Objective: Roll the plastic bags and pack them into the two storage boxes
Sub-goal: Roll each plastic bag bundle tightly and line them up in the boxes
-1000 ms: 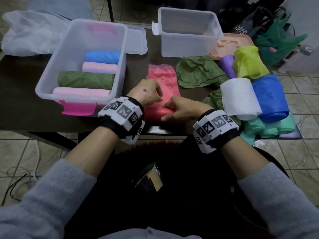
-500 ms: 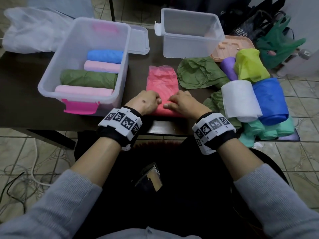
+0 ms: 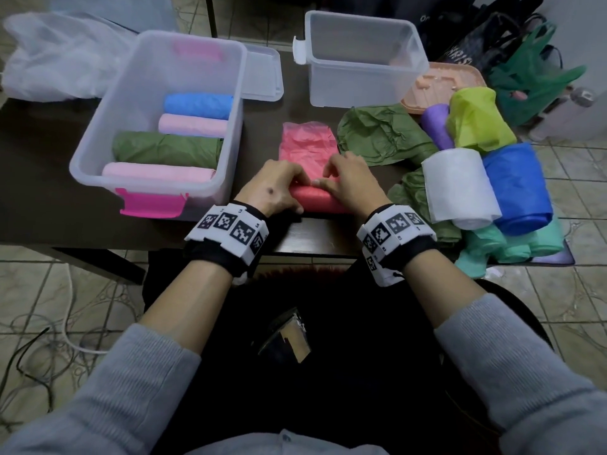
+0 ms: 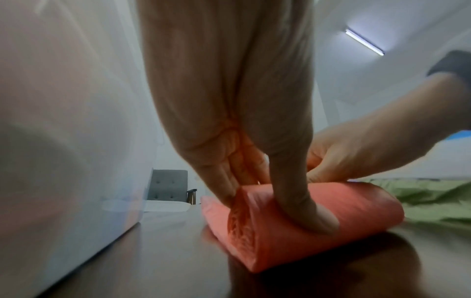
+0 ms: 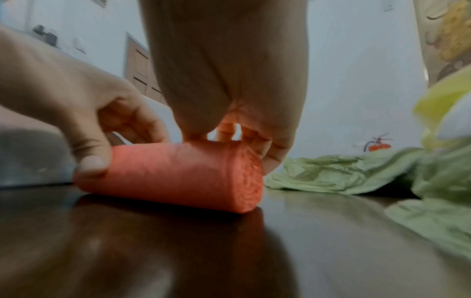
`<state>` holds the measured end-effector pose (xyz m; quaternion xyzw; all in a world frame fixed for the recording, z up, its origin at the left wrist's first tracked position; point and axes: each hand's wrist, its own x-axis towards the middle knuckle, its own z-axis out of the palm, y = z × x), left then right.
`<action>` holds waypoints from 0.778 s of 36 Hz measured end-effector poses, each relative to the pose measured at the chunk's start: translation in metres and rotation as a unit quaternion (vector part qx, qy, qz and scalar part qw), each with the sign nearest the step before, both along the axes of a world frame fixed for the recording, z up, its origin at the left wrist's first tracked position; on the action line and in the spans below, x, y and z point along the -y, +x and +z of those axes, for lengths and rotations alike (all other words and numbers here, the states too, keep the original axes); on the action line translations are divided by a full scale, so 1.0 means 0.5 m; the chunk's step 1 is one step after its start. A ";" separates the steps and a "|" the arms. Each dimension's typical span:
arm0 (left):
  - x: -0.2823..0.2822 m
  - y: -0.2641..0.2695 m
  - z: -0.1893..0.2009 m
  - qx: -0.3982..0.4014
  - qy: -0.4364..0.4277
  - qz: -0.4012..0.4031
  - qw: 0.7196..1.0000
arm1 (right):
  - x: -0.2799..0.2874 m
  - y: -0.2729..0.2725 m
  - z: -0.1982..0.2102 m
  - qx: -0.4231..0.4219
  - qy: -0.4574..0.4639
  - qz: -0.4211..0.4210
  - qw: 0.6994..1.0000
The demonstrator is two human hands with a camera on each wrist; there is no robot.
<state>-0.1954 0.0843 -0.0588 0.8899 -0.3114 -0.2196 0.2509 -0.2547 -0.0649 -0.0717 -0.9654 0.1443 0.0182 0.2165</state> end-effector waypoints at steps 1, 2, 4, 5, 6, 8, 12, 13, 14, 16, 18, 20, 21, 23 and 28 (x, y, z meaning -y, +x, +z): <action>0.002 0.003 0.004 0.001 0.004 -0.004 1.000 | -0.006 -0.001 0.000 0.004 -0.031 0.012 0.999; 0.005 0.006 0.008 0.002 0.010 -0.007 1.000 | -0.013 -0.003 0.001 0.004 -0.063 0.023 0.998; 0.009 0.013 0.013 -0.001 0.017 -0.009 1.000 | -0.023 -0.010 0.006 0.000 -0.104 0.046 0.994; 0.011 0.015 0.017 -0.007 0.020 -0.010 1.000 | -0.025 -0.014 0.010 -0.010 -0.110 0.057 0.992; 0.012 0.018 0.020 -0.012 0.025 -0.013 1.000 | -0.026 -0.019 0.015 -0.027 -0.107 0.069 0.991; 0.018 0.021 0.027 -0.025 0.038 -0.021 0.999 | -0.027 -0.030 0.024 -0.073 -0.101 0.092 0.988; 0.021 0.024 0.036 -0.049 0.086 -0.031 0.995 | -0.039 -0.049 0.018 -0.098 -0.134 0.114 0.980; 0.020 0.024 0.036 -0.055 0.099 -0.035 0.993 | -0.039 -0.051 0.015 -0.098 -0.127 0.114 0.980; 0.019 0.023 0.035 -0.058 0.108 -0.040 0.992 | -0.038 -0.053 0.015 -0.102 -0.116 0.117 0.981; 0.016 0.019 0.032 -0.060 0.120 -0.046 0.990 | -0.036 -0.053 0.021 -0.120 -0.092 0.129 0.980; 0.014 0.012 0.025 -0.045 0.121 -0.050 0.990 | -0.031 -0.050 0.029 -0.147 -0.073 0.146 0.976; 0.014 0.004 0.018 -0.003 0.100 -0.049 0.994 | -0.023 -0.045 0.040 -0.177 -0.062 0.160 0.969; 0.013 0.001 0.015 0.021 0.084 -0.042 0.995 | -0.019 -0.041 0.046 -0.192 -0.057 0.163 0.966; 0.010 -0.006 0.014 0.055 0.050 -0.028 0.997 | -0.010 -0.031 0.057 -0.225 -0.040 0.164 0.960; 0.006 -0.009 0.018 0.047 0.064 -0.034 0.996 | 0.005 -0.012 0.070 -0.266 0.021 0.141 0.953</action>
